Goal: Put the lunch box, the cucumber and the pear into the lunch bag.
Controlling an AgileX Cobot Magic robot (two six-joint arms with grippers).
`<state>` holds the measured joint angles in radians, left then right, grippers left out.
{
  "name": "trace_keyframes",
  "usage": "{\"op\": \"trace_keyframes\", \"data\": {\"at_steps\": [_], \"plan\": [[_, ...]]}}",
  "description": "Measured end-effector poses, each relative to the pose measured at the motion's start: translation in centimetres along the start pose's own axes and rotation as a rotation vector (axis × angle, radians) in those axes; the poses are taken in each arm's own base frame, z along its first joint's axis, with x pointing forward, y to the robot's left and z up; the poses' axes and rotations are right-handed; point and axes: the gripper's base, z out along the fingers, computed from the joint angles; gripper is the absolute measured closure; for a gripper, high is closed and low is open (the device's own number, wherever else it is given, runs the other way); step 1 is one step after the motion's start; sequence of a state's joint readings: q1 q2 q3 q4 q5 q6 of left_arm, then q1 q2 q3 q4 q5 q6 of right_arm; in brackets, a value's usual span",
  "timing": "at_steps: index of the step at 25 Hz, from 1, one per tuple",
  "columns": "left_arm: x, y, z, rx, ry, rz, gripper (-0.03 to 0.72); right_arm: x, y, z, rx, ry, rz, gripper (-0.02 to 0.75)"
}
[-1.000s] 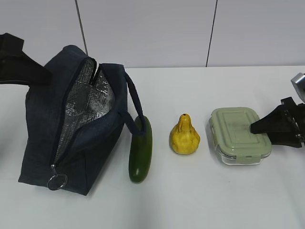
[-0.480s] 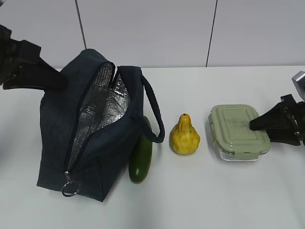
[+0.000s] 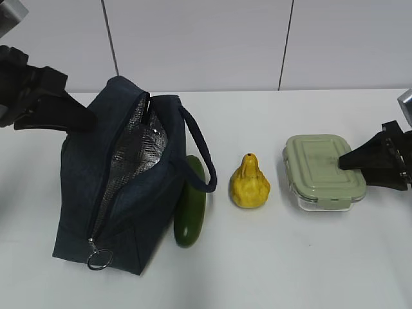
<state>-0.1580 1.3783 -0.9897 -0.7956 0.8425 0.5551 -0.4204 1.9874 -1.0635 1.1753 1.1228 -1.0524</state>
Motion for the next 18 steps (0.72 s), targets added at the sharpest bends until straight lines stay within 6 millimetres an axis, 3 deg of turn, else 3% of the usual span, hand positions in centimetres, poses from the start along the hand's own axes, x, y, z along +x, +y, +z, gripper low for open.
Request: {"op": "trace_keyframes", "data": {"at_steps": [11,18], "plan": [[-0.1,0.1,0.0,-0.008,-0.015,-0.001,0.668,-0.1,0.2,-0.1,-0.003,-0.005,0.025,0.348],[-0.1,0.1,0.0,-0.009,-0.016,-0.001,0.668,-0.6,1.9,-1.2,-0.015,-0.065,-0.004,0.348]]}}
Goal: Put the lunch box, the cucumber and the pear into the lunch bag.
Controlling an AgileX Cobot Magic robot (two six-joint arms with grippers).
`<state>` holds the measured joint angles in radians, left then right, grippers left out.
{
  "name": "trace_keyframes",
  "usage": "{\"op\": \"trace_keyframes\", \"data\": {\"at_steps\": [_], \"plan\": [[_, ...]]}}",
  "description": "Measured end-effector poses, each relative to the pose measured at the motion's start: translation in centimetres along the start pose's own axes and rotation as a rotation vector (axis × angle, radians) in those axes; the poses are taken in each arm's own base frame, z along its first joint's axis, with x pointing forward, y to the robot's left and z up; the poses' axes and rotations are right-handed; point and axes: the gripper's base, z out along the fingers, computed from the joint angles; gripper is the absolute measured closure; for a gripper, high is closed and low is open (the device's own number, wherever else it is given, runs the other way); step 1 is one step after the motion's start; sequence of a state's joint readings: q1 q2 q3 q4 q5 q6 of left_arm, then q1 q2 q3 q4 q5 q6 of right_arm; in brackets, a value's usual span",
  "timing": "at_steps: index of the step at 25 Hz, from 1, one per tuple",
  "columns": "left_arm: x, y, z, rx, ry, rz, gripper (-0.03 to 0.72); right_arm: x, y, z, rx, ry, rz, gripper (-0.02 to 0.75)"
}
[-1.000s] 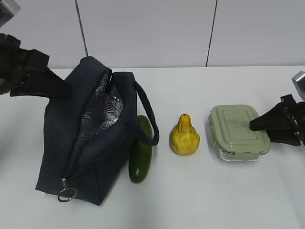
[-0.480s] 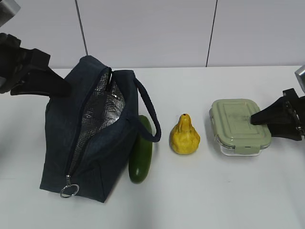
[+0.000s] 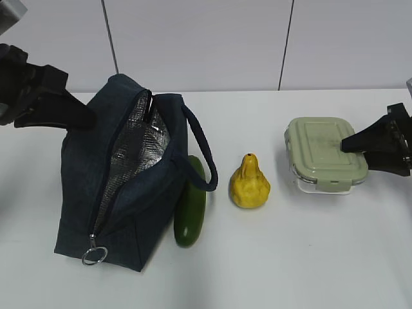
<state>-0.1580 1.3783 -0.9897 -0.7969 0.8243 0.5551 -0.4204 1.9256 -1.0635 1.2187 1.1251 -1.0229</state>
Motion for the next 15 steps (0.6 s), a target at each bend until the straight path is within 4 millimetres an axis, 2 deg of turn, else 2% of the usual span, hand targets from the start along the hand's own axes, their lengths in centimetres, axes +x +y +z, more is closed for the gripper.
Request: {"op": "trace_keyframes", "data": {"at_steps": [8,15], "plan": [[0.0,0.0,0.0,0.000,-0.001,0.000,0.668,-0.3,1.9,-0.7,-0.004,-0.027,-0.031,0.348],[0.0,0.0,0.0,-0.001,-0.002,0.000,0.668,-0.2,4.9,0.4,-0.057,-0.021,-0.084,0.348]]}}
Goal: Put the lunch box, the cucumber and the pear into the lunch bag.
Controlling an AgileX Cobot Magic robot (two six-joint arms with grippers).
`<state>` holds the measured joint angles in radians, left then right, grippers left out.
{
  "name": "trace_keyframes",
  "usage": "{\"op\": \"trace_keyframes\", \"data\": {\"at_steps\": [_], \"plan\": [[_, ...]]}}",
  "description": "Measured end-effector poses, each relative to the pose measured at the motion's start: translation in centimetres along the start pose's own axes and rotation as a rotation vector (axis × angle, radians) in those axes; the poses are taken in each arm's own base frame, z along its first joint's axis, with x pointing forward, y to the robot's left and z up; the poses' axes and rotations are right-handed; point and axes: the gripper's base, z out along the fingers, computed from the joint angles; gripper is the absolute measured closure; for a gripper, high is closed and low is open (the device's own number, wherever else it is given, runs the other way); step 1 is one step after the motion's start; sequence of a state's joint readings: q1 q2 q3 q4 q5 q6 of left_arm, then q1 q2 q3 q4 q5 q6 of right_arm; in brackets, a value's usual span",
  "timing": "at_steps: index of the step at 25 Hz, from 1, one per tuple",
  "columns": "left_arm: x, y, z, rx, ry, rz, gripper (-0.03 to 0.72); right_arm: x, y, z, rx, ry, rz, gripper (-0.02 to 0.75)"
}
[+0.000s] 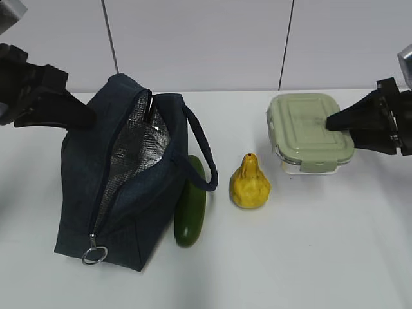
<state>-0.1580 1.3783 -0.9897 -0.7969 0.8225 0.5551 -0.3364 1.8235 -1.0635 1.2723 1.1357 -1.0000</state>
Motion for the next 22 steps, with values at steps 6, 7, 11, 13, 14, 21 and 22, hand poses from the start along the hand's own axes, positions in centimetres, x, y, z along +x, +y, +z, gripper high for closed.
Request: {"op": "trace_keyframes", "data": {"at_steps": [6,7,11,13,14,21,22], "plan": [[0.0,0.0,0.0,0.000,0.000,0.000,0.668,-0.5,2.5,0.5,-0.026,-0.002,-0.056,0.348],[0.0,0.0,0.0,0.000,0.000,0.000,0.668,-0.7,3.2,0.6,-0.032,-0.002,-0.073,0.348],[0.0,0.0,0.0,0.000,-0.001,0.000,0.668,-1.6,6.1,1.2,-0.065,0.005,-0.143,0.348],[0.0,0.0,0.0,0.000,-0.001,0.000,0.668,-2.0,7.5,1.6,-0.083,0.013,-0.171,0.349],[0.0,0.0,0.0,0.000,-0.001,0.000,0.668,-2.3,8.4,1.9,-0.095,0.017,-0.191,0.349],[0.0,0.0,0.0,-0.002,-0.004,0.001,0.668,-2.8,12.5,3.5,-0.159,0.055,-0.265,0.348],[0.0,0.0,0.0,-0.002,-0.004,0.001,0.668,-2.7,12.9,3.8,-0.166,0.063,-0.273,0.349]]}}
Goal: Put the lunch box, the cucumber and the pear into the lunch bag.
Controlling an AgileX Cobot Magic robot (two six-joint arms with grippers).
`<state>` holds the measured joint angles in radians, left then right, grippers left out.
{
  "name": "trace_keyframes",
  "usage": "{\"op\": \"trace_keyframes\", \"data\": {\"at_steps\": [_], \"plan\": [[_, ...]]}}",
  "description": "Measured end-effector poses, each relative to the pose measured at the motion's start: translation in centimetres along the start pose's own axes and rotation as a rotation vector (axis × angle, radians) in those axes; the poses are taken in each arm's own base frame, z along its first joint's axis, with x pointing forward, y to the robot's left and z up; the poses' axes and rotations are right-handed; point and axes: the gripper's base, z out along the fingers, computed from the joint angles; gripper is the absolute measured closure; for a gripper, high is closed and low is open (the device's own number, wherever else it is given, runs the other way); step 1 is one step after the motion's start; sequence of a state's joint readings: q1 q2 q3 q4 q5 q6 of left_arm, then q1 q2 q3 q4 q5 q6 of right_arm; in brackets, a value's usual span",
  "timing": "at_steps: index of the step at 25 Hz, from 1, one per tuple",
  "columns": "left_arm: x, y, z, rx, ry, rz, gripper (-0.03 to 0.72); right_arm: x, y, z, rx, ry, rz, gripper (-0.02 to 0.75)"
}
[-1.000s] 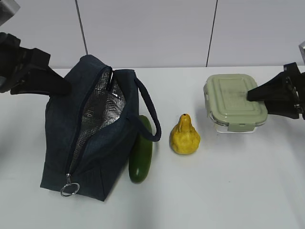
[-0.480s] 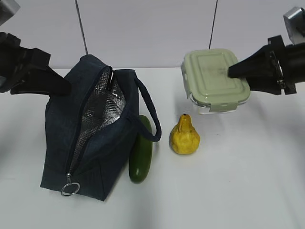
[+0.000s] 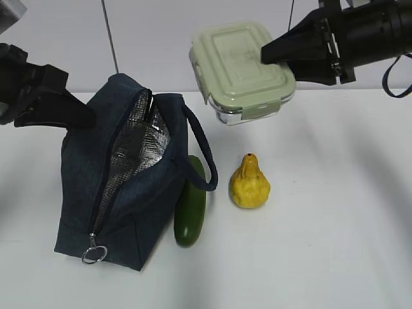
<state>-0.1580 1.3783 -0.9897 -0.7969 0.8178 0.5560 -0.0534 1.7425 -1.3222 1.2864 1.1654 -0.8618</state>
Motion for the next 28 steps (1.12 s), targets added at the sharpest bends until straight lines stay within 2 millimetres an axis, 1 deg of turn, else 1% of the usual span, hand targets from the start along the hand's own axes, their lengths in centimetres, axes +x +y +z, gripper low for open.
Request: {"op": "trace_keyframes", "data": {"at_steps": [4,11,15,20,24,28], "plan": [[0.0,0.0,0.0,-0.001,-0.002,0.000,0.668,0.5,1.6,2.0,-0.046,0.045,-0.020,0.349],[-0.1,0.0,0.0,-0.003,-0.015,-0.005,0.668,1.7,3.9,4.8,-0.108,0.122,-0.058,0.349],[-0.2,0.0,0.0,0.002,-0.022,-0.013,0.668,2.0,4.8,6.2,-0.096,0.123,-0.078,0.349],[-0.3,-0.1,0.0,0.012,-0.032,-0.025,0.668,1.6,4.7,7.2,-0.019,0.048,-0.088,0.349],[-0.3,-0.1,0.0,0.013,-0.035,-0.029,0.668,1.1,4.3,7.2,0.039,-0.010,-0.088,0.349],[-0.4,-0.2,0.0,0.019,-0.040,-0.035,0.668,0.9,4.2,7.3,0.062,-0.038,-0.086,0.349]]}}
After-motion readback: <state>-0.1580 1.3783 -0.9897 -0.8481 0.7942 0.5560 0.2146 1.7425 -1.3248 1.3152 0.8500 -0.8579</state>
